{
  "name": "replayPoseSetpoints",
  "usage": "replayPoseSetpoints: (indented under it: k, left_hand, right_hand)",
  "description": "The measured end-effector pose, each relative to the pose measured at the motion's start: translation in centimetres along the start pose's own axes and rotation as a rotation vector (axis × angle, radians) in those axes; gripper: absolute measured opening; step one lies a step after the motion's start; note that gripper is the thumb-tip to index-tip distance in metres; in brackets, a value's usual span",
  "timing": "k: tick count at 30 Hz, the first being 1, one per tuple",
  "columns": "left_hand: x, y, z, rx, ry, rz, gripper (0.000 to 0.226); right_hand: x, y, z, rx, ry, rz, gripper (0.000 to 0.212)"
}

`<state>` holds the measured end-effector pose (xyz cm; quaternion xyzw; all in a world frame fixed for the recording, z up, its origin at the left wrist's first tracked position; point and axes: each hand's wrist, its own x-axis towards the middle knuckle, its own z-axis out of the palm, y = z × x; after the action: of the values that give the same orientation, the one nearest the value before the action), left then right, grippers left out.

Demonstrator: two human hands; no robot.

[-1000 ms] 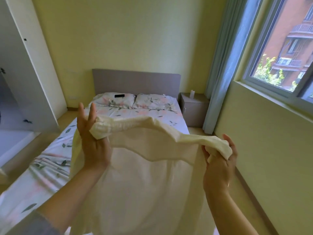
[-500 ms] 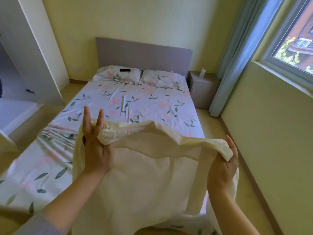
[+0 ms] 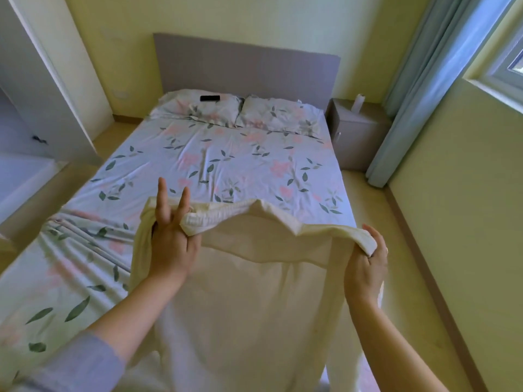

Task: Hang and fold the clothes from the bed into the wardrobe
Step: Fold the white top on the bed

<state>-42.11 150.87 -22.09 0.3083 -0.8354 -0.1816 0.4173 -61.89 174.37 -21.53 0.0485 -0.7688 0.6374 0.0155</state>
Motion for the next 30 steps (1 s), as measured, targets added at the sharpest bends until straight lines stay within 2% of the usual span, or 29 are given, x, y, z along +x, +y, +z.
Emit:
replayPoseSetpoints:
  k: [3,5,7,10,16,20,25,30]
  left_hand:
    - [4.2,-1.7,5.7,0.051,-0.097,-0.050,0.055]
    - [6.7,-3.2,9.8,0.115,-0.209,-0.123,0.057]
    - [8.0,-4.9,13.8,0.150,-0.363,-0.289,0.073]
    - [7.0,-7.7,18.3,0.134,-0.510,-0.528,0.085]
    - [-0.4,-12.9,22.0,0.165,-0.743,-0.576,0.058]
    - [-5.3,-16.5,21.3,0.167,-0.925,-0.677,0.057]
    - [-8.9,-20.4,19.4,0.157,-0.963,-0.783,0.055]
    - [-11.2,-24.3,17.2,0.186,-0.964,-0.860,0.054]
  right_hand:
    - [6.9,2.0,3.6,-0.120,-0.104,0.027,0.047]
    - [11.0,3.7,6.0,-0.262,-0.304,0.019,0.061]
    - [13.8,6.4,8.0,-0.372,-0.518,0.048,0.082]
    - [14.6,11.6,9.9,-0.422,-0.665,0.131,0.096]
    - [10.0,20.3,11.2,-0.568,-0.785,0.322,0.089]
    - [6.0,23.3,12.6,-0.613,-0.831,0.399,0.083]
    - [2.4,25.1,15.9,-0.657,-0.902,0.431,0.074]
    - [-1.1,25.9,19.7,-0.670,-0.919,0.381,0.060]
